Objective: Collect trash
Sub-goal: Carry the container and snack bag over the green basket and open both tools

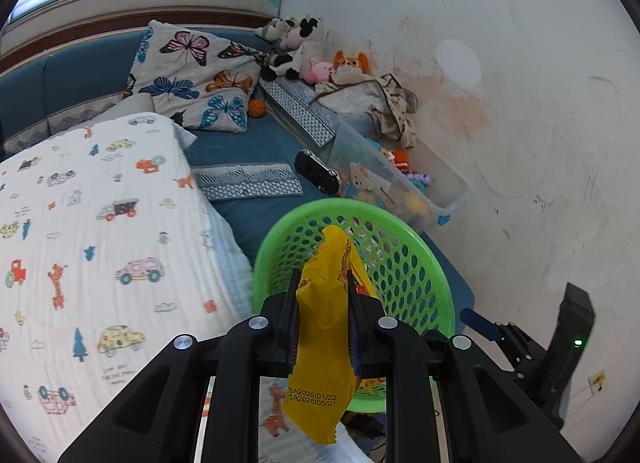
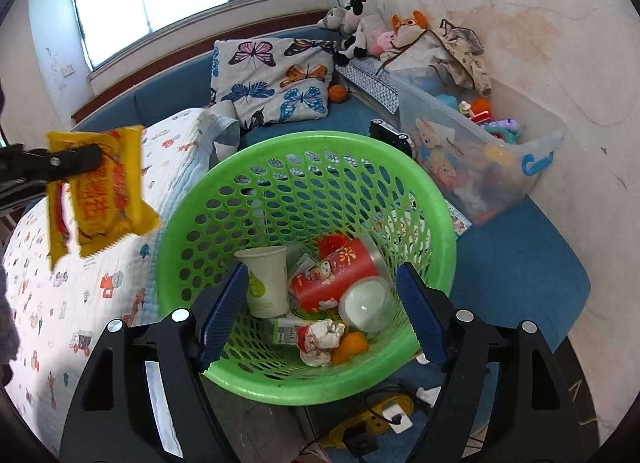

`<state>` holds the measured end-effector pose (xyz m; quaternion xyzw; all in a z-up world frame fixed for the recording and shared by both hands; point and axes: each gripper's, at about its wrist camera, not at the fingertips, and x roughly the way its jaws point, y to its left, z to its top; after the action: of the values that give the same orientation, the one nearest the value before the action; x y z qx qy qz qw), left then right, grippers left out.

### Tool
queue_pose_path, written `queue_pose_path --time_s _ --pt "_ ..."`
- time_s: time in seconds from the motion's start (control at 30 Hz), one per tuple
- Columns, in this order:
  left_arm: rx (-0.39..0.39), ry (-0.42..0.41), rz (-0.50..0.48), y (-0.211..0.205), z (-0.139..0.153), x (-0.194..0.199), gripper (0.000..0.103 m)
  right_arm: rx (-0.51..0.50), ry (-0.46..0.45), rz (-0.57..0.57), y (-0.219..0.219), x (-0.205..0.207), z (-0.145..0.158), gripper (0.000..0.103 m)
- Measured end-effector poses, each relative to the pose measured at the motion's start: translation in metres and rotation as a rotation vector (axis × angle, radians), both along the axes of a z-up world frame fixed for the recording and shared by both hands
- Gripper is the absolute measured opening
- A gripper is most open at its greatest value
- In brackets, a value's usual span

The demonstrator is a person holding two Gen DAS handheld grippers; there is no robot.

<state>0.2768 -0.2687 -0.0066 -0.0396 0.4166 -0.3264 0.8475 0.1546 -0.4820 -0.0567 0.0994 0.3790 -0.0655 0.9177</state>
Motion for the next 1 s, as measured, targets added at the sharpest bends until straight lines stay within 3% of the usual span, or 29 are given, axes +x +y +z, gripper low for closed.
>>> queue_pose_path --time_s 0.43,0.67,0.8,1.0 --pt "0.072 0.030 -0.029 -0.034 -0.029 -0.002 0.019 -0.028 -0.036 0.017 0.003 -0.025 0.010 0.079" --pt "0.082 0.040 -0.037 -0.041 -0.035 -0.002 0.024 -0.019 -0.033 0.023 0.004 -0.029 0.006 0.079" --pt "0.083 0.044 -0.036 -0.041 -0.037 -0.003 0.036 -0.018 -0.030 0.024 0.006 -0.029 0.005 0.079" --pt "0.076 0.044 -0.039 -0.039 -0.036 -0.004 0.044 -0.017 -0.035 0.022 0.006 -0.032 0.006 0.079"
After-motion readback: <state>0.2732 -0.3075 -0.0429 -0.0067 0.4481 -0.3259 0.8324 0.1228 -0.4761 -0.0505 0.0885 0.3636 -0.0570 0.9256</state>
